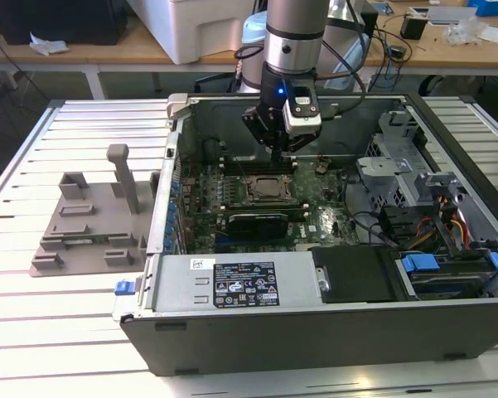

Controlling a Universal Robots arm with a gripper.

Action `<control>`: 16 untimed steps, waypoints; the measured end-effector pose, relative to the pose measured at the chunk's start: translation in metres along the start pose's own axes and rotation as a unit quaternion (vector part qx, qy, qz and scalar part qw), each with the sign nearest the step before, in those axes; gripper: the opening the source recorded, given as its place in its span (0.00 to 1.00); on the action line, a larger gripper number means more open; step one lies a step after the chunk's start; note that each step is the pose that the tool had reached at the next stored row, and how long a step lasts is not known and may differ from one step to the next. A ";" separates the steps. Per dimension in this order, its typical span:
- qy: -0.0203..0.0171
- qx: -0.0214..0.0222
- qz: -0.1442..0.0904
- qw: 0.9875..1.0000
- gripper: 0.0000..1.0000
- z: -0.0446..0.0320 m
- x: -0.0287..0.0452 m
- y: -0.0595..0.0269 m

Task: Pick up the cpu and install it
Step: 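Install the first cpu locking lever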

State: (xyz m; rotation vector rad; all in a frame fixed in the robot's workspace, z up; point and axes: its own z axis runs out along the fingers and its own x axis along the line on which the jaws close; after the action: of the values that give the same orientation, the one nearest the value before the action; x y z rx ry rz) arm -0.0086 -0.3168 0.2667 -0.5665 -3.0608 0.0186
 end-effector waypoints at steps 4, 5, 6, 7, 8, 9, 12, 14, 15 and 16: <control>0.001 -0.002 -0.035 0.999 0.11 0.0000 0.0000 0.0000; 0.001 -0.002 -0.046 0.999 0.11 0.0000 0.0000 0.0000; 0.000 -0.002 -0.053 0.999 0.11 0.0000 0.0000 0.0000; 0.000 -0.002 -0.057 0.998 0.11 0.0000 0.0000 0.0000; 0.000 -0.001 -0.067 0.998 0.11 0.0000 0.0000 0.0000; 0.000 -0.001 -0.071 0.997 0.11 0.0000 0.0000 0.0000; 0.000 -0.001 -0.089 0.996 0.11 0.0000 0.0000 0.0000; 0.000 0.000 -0.103 0.995 0.11 0.0000 0.0000 0.0000; 0.000 0.000 -0.113 0.994 0.11 0.0000 0.0000 0.0000; 0.000 0.000 -0.118 0.993 0.11 0.0000 0.0000 0.0000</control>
State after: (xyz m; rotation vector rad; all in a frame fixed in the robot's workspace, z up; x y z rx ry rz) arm -0.0086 -0.3168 0.2667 -0.2014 -3.1059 0.0131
